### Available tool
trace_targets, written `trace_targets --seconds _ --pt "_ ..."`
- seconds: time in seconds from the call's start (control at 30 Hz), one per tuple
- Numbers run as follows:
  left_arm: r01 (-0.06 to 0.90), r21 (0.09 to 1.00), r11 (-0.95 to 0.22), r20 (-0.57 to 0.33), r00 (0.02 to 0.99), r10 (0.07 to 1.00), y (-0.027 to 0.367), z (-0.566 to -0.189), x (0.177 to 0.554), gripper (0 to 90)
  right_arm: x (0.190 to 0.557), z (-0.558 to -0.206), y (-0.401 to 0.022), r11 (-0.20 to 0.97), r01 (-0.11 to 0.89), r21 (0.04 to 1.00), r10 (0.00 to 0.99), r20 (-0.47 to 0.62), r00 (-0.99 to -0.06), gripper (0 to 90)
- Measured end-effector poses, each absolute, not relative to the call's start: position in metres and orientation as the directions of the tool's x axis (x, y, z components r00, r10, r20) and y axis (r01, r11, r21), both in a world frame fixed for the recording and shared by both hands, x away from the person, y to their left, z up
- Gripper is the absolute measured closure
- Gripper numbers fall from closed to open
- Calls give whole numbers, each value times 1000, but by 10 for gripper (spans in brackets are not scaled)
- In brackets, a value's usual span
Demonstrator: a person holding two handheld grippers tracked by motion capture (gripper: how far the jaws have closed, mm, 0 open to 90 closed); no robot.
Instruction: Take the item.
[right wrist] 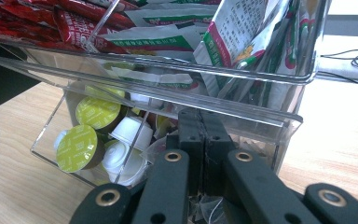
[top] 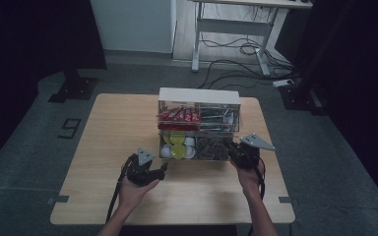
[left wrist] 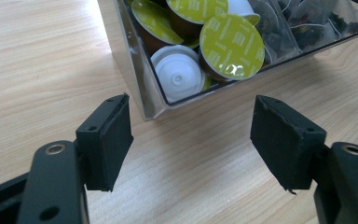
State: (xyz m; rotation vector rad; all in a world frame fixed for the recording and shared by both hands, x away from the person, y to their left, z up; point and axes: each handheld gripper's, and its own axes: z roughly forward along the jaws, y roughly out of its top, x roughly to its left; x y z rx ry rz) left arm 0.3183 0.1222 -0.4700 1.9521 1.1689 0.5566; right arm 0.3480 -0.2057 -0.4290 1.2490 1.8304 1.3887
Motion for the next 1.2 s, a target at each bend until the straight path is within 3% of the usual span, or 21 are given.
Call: trace_targets --seconds 1.2 --pt "520 806 -283 -2 481 877 84 -471 338 296 347 -431 -206 34 349 936 890 131 -436 886"
